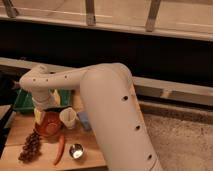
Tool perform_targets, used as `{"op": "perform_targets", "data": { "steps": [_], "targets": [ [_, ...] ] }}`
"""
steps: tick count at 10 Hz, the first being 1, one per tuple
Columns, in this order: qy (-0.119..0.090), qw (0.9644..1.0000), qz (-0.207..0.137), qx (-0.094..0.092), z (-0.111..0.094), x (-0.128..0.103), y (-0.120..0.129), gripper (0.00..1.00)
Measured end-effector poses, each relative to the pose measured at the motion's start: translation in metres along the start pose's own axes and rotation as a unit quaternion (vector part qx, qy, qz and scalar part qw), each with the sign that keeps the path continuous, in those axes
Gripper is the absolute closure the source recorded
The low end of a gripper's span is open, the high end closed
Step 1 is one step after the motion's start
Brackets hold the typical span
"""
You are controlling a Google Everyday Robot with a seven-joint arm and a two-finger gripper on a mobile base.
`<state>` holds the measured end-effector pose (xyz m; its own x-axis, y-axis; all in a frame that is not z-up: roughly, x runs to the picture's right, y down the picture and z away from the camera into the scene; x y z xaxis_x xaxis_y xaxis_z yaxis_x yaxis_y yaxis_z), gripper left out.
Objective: Stack bowls into tray
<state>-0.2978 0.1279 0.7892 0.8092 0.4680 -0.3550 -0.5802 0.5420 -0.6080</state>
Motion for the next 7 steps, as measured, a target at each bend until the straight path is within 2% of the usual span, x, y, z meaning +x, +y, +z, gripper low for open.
{"op": "perform_targets", "data": {
  "steps": [7],
  "targets": [
    [0.022, 0.9990, 0.023, -0.031, 0.022, 0.021, 0.010, 0.20]
  ]
}}
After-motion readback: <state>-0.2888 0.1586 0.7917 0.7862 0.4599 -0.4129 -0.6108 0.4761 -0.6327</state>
